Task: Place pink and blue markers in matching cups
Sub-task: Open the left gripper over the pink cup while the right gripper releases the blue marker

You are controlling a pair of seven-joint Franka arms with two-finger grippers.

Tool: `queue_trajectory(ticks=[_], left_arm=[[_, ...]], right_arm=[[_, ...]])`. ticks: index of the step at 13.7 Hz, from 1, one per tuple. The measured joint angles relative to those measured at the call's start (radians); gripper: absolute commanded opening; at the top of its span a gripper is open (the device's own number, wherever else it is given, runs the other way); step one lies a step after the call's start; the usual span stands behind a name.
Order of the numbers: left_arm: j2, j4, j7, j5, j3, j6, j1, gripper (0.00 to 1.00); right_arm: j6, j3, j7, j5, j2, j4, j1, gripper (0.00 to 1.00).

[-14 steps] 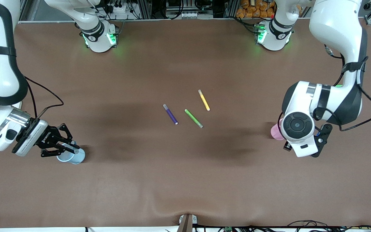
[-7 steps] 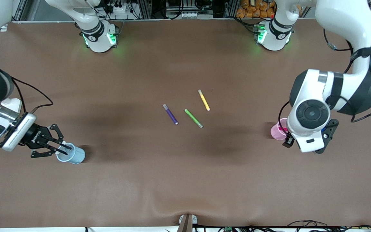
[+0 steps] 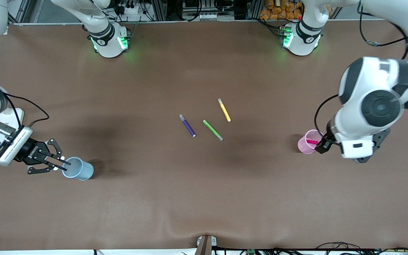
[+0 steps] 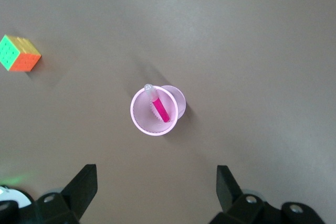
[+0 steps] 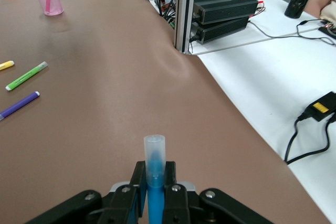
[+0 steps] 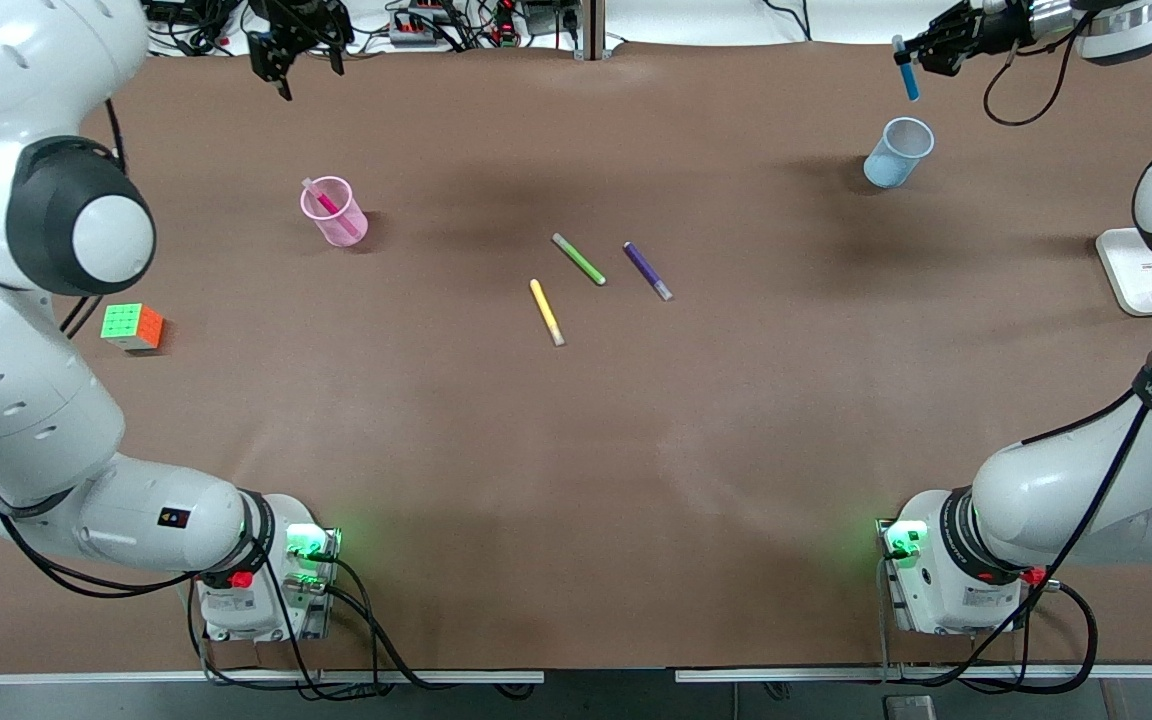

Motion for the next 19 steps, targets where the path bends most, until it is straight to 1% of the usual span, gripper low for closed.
queue_trajectory(ticks=[3, 10, 14, 15, 16, 17, 18, 19], left_arm=[[-0.04, 0.0, 0.125, -0.032, 0.0, -0.025, 0.031, 1.0], [-0.068, 0.0, 0.134, -0.037, -0.002, -0.056, 0.036, 1.0], [-0.111, 0.0, 0.223, -0.037, 0.003, -0.058, 0.042, 1.0], [-0.123, 0.0, 0.247, -0.037, 0.004, -0.06, 0.043, 1.0], [-0.132, 0.0, 0.274, -0.037, 0.004, -0.06, 0.043, 1.0], [-0.139, 0.0, 0.312, -0.037, 0.004, -0.061, 0.043, 1.0], [-0.146, 0.0, 0.358, -0.038, 0.005, -0.06, 0.044, 1.0], [-0.153, 0.0, 0.417, -0.038, 0.006, -0.061, 0.047, 1.0]], right_arm=[[-0.001, 0.001, -0.024, 0.004, 0.032, 0.0, -0.001, 0.0], [-0.008, 0.0, -0.028, 0.005, 0.085, -0.003, -0.024, 0.0], [-0.008, -0.001, -0.029, 0.005, 0.1, -0.004, -0.03, 0.0], [-0.007, -0.001, -0.029, 0.005, 0.102, -0.004, -0.031, 0.03], [-0.006, -0.002, -0.029, 0.005, 0.104, -0.004, -0.033, 0.33], [-0.006, -0.002, -0.029, 0.005, 0.108, -0.004, -0.036, 0.96], [-0.005, -0.002, -0.029, 0.005, 0.112, -0.004, -0.04, 1.0], [-0.005, -0.002, -0.029, 0.005, 0.113, -0.003, -0.042, 1.0]])
